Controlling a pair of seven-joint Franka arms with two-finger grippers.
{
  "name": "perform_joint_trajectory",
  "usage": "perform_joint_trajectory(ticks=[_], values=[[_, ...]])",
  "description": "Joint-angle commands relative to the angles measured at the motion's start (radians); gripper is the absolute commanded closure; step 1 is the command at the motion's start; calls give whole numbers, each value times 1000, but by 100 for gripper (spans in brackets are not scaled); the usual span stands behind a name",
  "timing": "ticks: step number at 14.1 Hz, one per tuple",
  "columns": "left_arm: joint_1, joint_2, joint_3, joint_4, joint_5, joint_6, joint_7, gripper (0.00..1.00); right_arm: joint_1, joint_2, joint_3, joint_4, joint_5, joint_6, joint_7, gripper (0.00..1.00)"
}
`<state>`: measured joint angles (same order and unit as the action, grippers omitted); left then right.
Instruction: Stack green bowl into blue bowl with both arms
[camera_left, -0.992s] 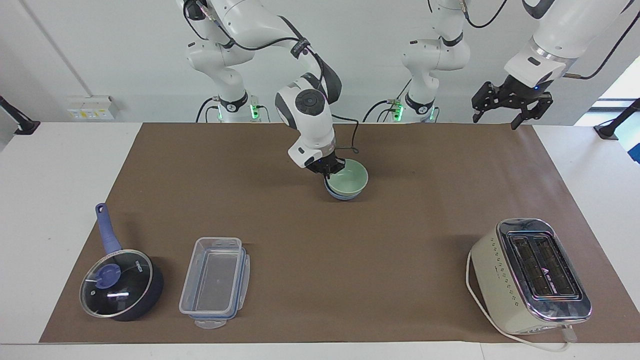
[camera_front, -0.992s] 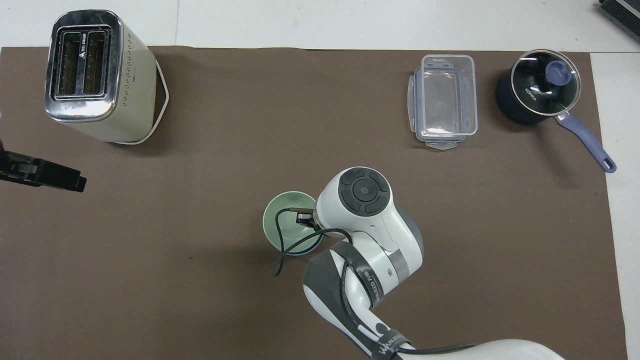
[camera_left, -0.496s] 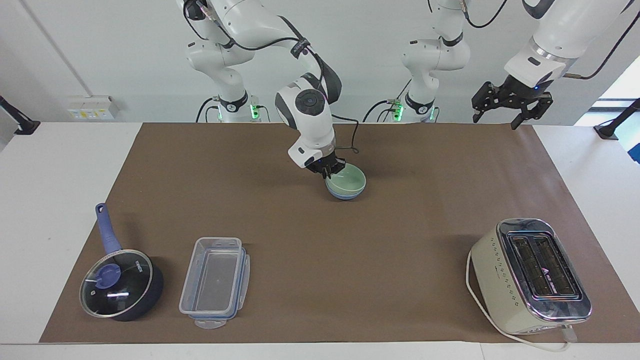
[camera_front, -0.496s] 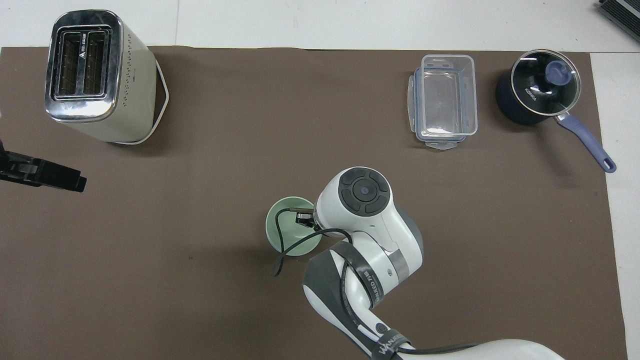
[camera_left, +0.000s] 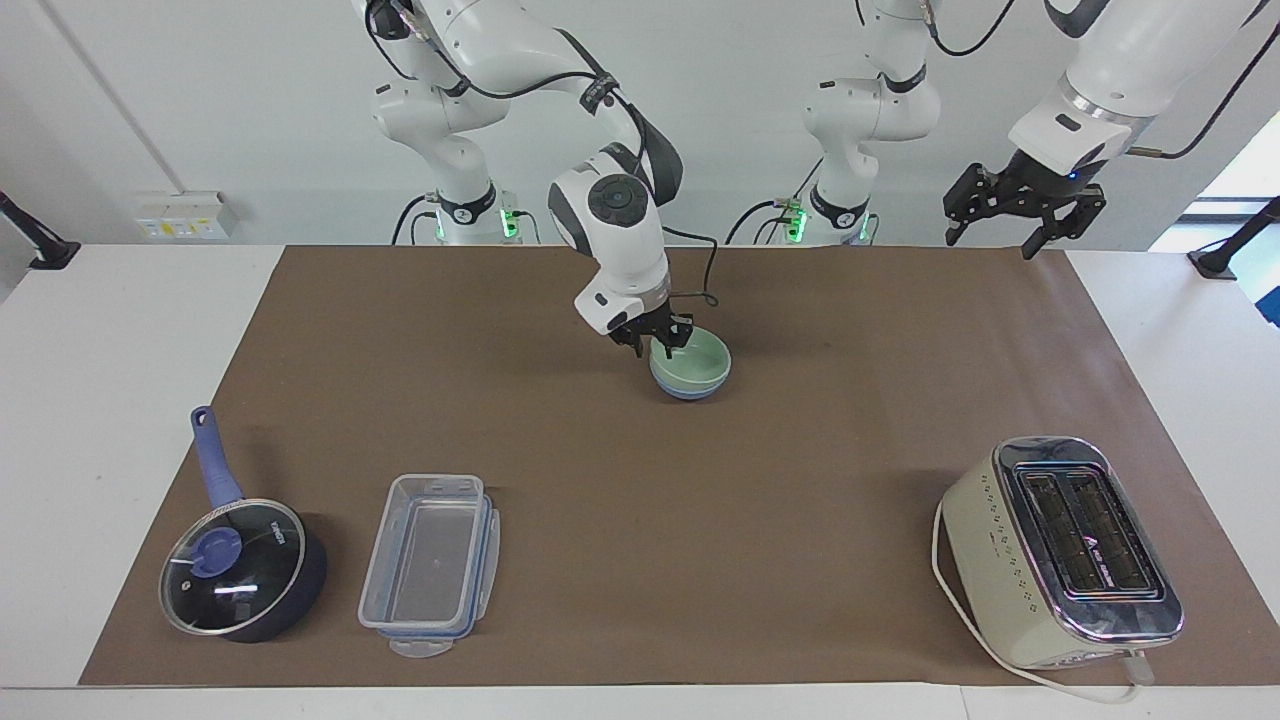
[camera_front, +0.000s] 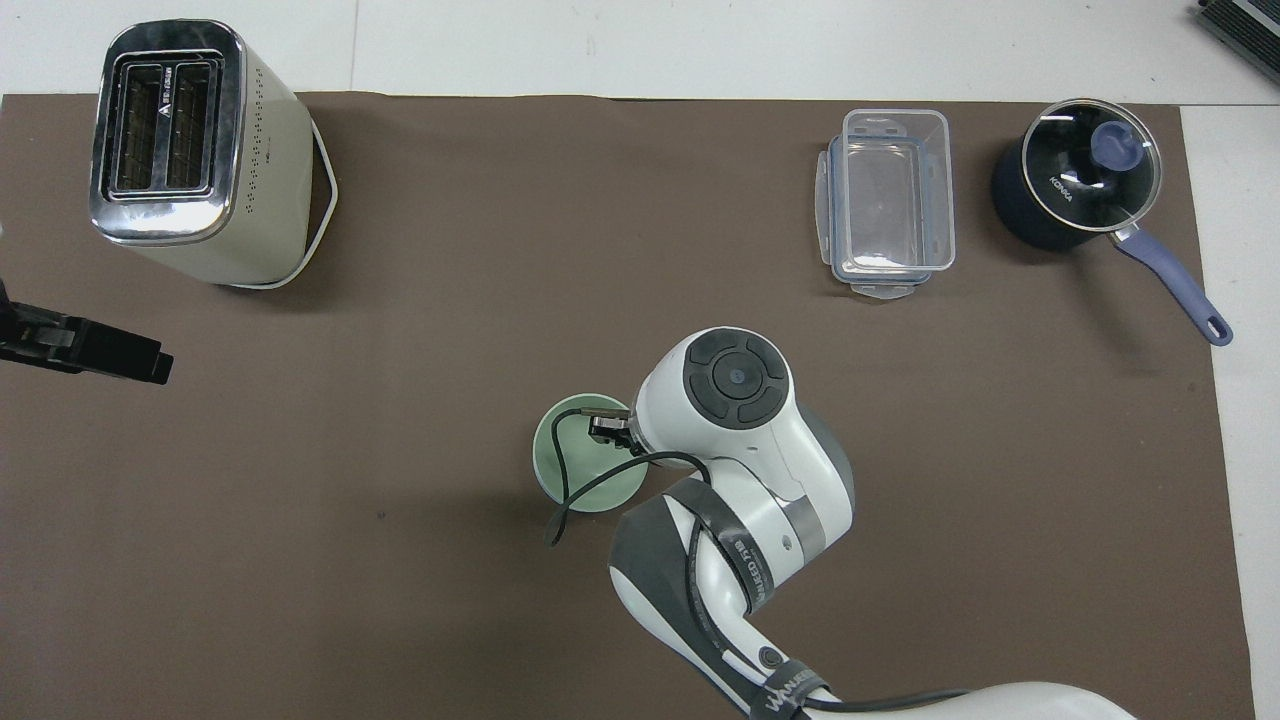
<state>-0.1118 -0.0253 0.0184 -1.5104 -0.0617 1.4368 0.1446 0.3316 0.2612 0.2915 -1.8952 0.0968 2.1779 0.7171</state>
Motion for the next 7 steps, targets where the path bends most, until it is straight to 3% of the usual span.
perform_joint_trajectory(ticks=[1, 7], values=[[9, -24, -8, -30, 20, 20, 7, 0, -54, -62, 1, -2, -41, -6, -18, 0], [9, -24, -9, -28, 20, 19, 10, 0, -213, -158, 1, 60, -144, -76, -145, 0]])
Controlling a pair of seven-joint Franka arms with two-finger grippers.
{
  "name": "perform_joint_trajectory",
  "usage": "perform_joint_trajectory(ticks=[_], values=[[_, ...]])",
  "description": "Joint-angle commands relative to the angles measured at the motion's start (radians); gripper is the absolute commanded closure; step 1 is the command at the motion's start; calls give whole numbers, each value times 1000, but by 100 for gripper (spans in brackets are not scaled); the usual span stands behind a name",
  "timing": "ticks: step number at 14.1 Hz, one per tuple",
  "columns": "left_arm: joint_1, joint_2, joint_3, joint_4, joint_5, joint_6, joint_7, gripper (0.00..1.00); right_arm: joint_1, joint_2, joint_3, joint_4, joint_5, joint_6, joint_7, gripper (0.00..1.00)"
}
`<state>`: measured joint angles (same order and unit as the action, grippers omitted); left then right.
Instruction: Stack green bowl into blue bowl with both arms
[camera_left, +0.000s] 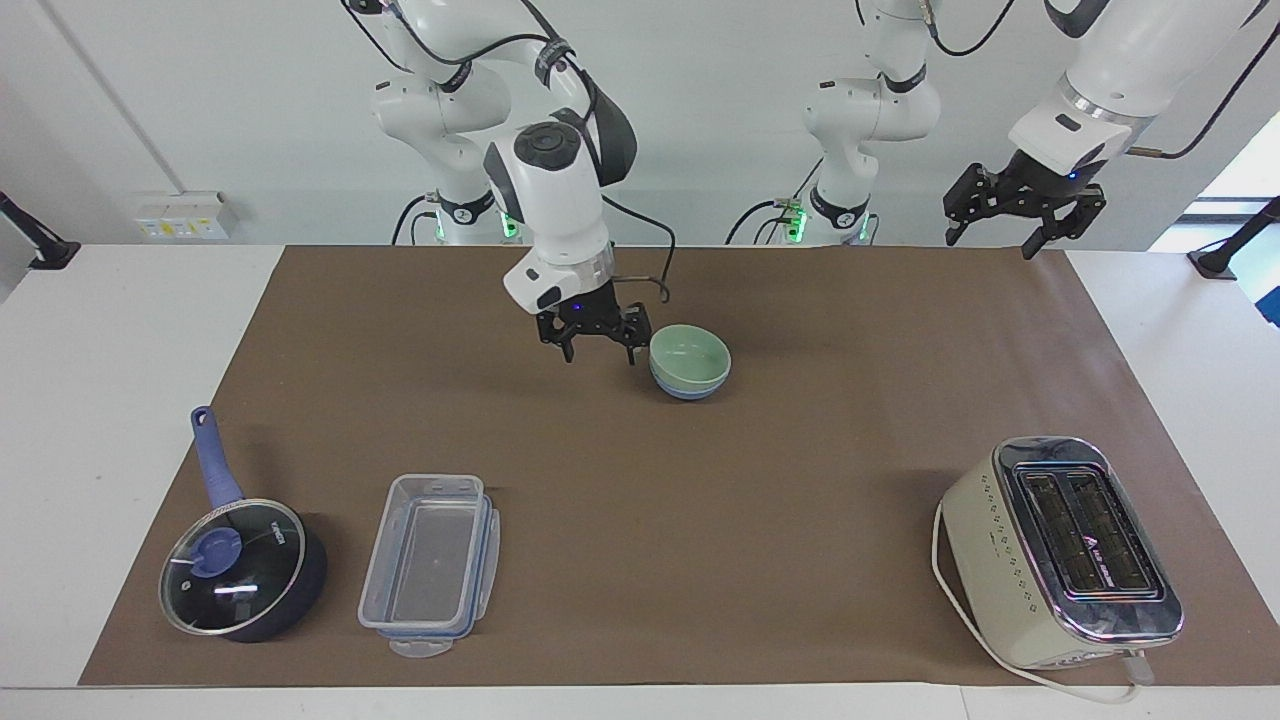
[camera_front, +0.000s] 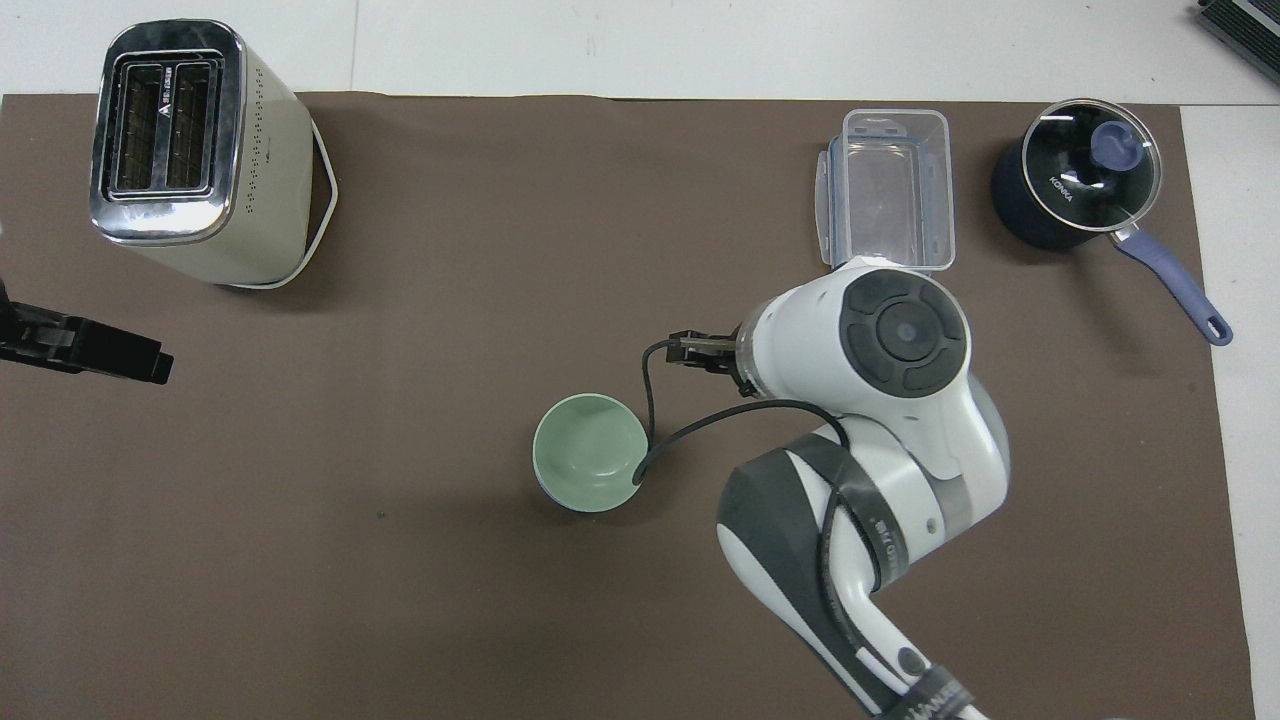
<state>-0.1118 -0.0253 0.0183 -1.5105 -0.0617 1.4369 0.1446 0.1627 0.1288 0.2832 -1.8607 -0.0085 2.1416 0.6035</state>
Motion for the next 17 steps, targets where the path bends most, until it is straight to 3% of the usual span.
perform_joint_trajectory(ticks=[1, 6, 10, 13, 15, 17], values=[[9, -24, -9, -28, 19, 19, 7, 0, -70, -44, 10, 46, -42, -63, -34, 0], [11, -24, -9, -28, 19, 16, 6, 0, -147, -124, 10, 139, -24, -224, -60, 0], [11, -22, -9, -28, 19, 17, 6, 0, -205, -130, 7, 279, -21, -422, -88, 0], [11, -22, -9, -28, 19, 16, 7, 0, -259, -146, -1, 308, -15, -502, -189, 0], [11, -22, -8, -28, 19, 16, 7, 0, -267, -170, -38, 310, -5, -540, -263, 0], [11, -22, -8, -28, 19, 16, 7, 0, -239, -195, -132, 310, -5, -577, -339, 0]])
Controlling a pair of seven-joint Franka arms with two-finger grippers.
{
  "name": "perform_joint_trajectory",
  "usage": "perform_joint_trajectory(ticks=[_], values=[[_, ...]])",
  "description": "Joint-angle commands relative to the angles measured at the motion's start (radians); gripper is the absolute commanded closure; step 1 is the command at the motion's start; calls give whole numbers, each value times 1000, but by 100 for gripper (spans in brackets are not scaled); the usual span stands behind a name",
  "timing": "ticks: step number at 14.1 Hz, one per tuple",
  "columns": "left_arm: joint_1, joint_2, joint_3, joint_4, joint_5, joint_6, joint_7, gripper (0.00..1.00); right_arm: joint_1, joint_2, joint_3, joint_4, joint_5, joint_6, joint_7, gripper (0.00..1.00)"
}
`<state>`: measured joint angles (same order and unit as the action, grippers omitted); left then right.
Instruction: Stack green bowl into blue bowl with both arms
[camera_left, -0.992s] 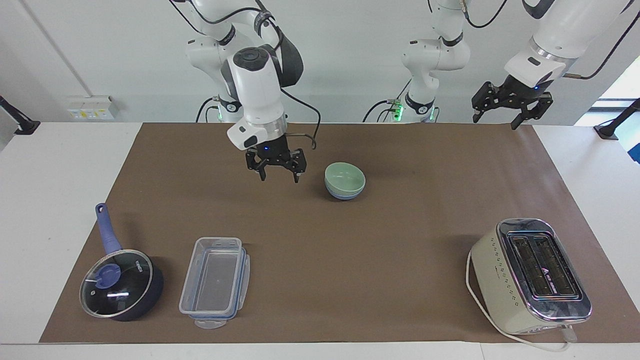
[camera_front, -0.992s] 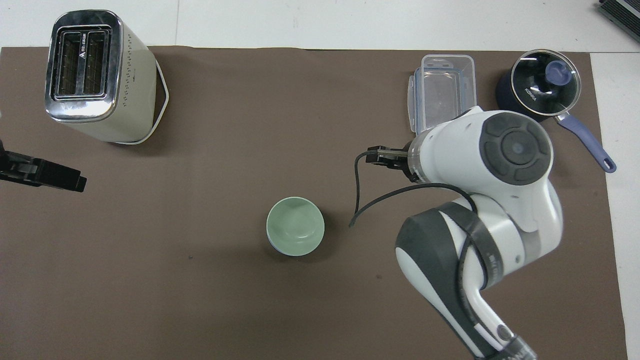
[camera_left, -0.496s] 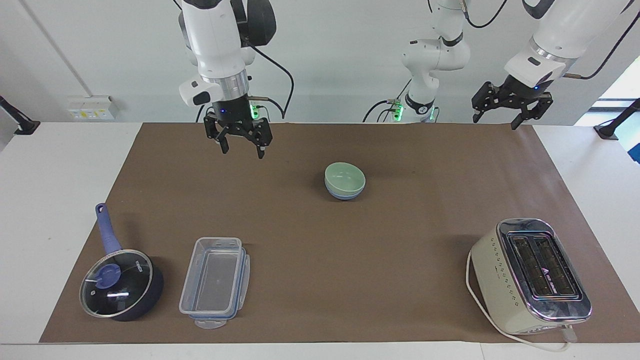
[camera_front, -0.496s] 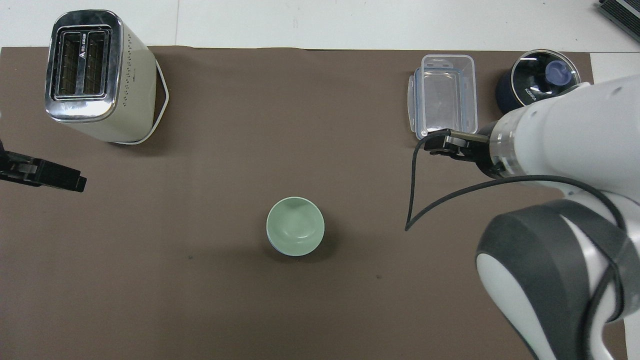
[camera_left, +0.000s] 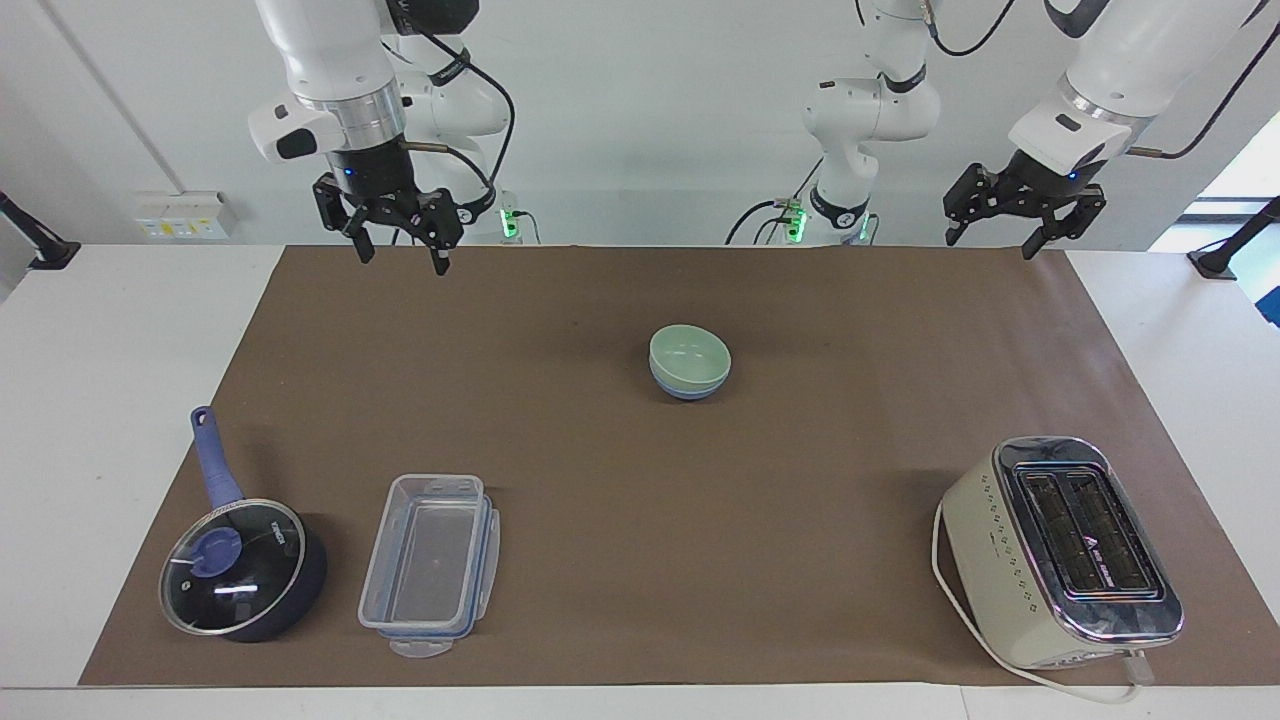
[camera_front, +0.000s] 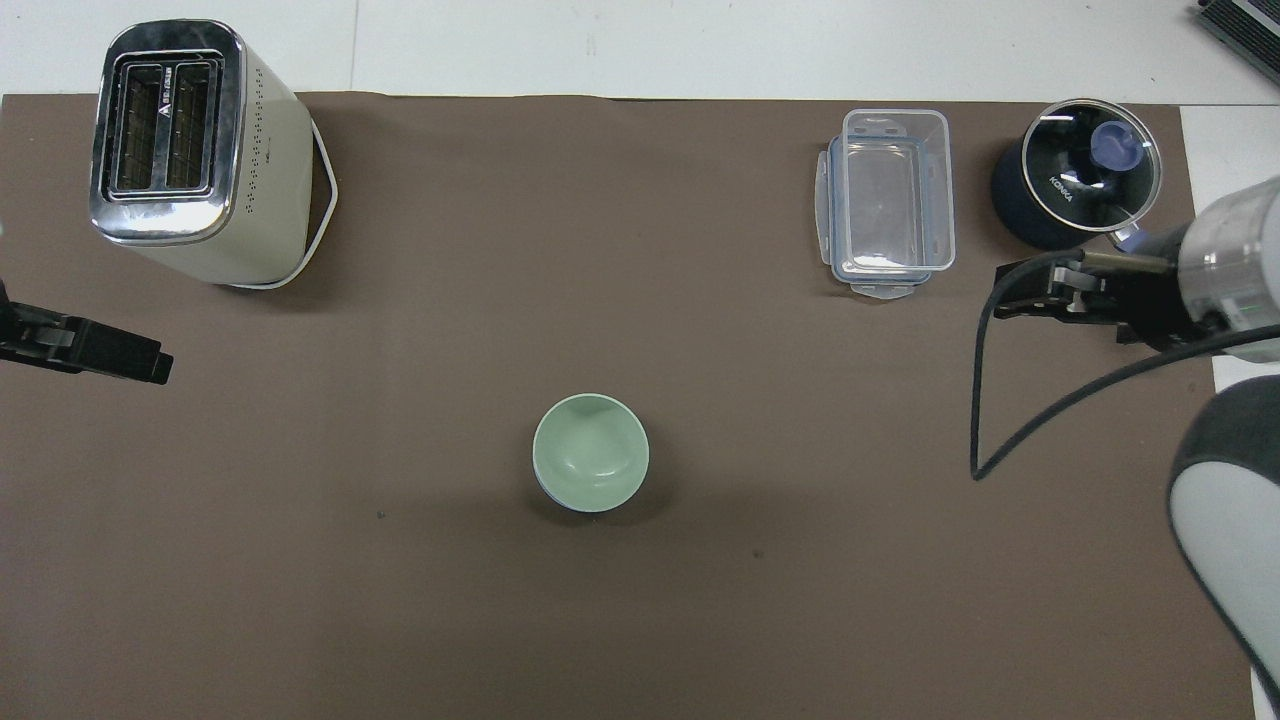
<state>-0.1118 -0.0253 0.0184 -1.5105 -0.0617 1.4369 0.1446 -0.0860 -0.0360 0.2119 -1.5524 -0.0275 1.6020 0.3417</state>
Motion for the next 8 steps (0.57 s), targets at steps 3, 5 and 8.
perform_joint_trajectory(ticks=[3, 5, 8], values=[[11, -22, -9, -28, 19, 16, 7, 0, 98, -39, -222, -1, 14, -76, -170, 0], [11, -24, -9, -28, 19, 11, 6, 0, 115, -62, -276, -23, 20, -76, -202, 0], [15, -22, -8, -25, 19, 10, 4, 0, 114, -51, -279, -28, 20, -80, -231, 0]])
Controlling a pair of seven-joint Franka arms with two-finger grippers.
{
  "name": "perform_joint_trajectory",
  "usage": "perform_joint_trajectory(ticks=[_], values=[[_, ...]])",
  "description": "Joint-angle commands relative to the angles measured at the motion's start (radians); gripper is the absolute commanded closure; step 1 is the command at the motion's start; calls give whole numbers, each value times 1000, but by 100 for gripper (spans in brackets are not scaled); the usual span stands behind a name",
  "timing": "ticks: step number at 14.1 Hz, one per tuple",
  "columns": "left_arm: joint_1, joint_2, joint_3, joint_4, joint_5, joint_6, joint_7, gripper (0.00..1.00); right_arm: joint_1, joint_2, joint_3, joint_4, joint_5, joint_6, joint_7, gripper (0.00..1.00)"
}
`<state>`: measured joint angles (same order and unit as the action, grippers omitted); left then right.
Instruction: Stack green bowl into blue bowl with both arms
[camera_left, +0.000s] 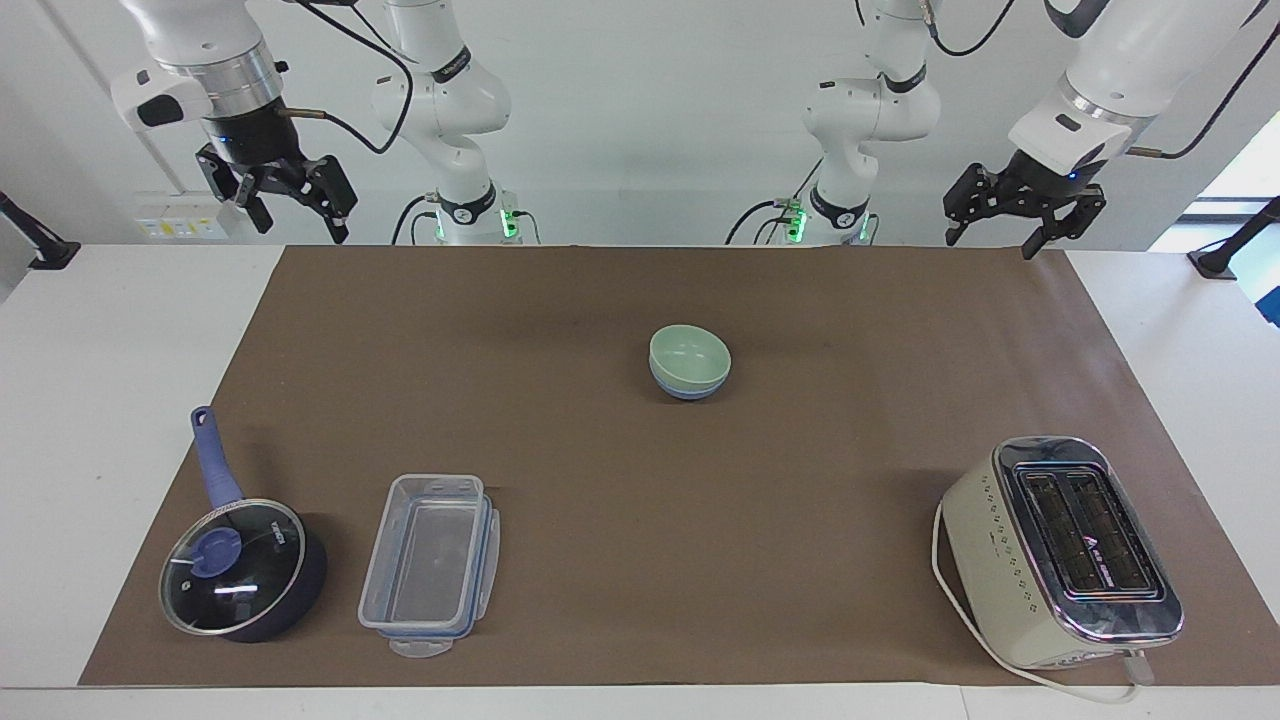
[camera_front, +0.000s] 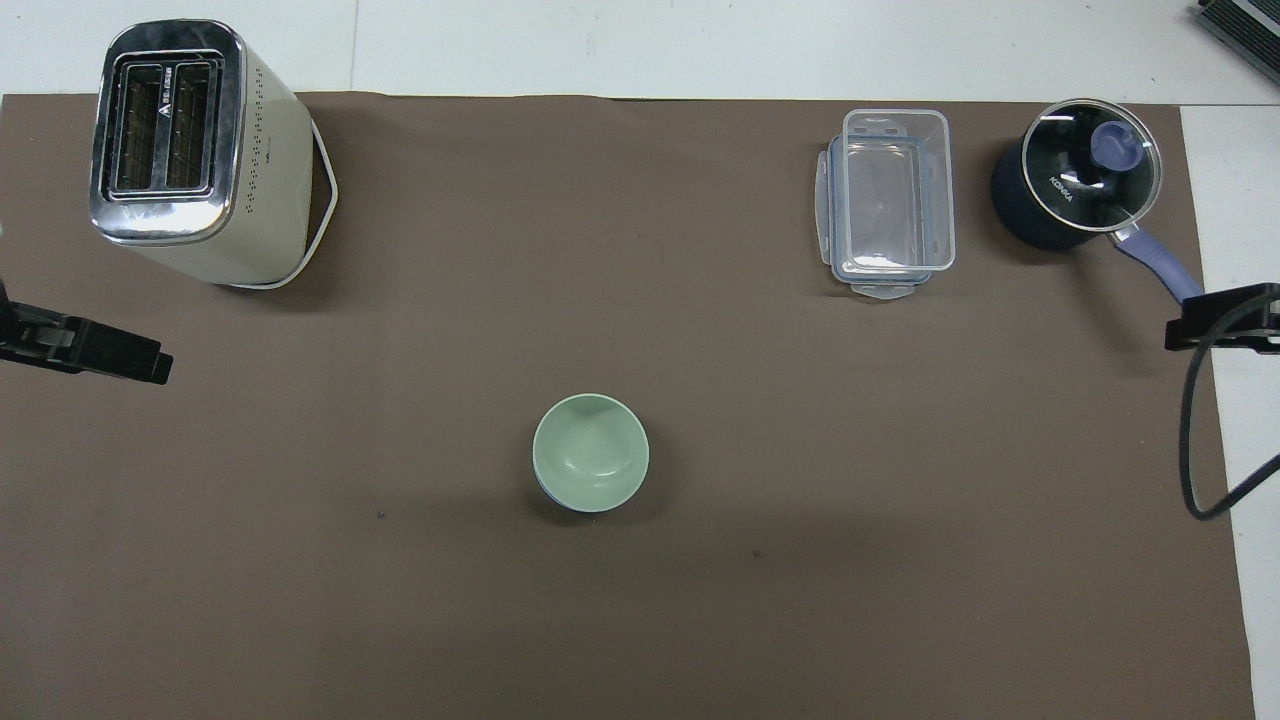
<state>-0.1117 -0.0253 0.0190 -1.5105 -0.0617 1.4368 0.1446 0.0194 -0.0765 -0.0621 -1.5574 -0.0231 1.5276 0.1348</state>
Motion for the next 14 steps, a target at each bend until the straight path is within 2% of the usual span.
perform_joint_trajectory(ticks=[1, 4, 8, 14], values=[[21, -22, -8, -27, 19, 8, 6, 0, 8, -8, -5, -23, 15, -3, -29, 0], [17, -22, -8, -27, 19, 13, 3, 0, 8, -25, -7, -56, 15, 9, -70, 0], [10, -21, -8, -36, 20, 27, -2, 0, 7, -25, -11, -39, 17, -46, -64, 0], [10, 10, -10, -16, 28, 31, 3, 0, 11, -23, -7, -38, 15, -36, -70, 0]])
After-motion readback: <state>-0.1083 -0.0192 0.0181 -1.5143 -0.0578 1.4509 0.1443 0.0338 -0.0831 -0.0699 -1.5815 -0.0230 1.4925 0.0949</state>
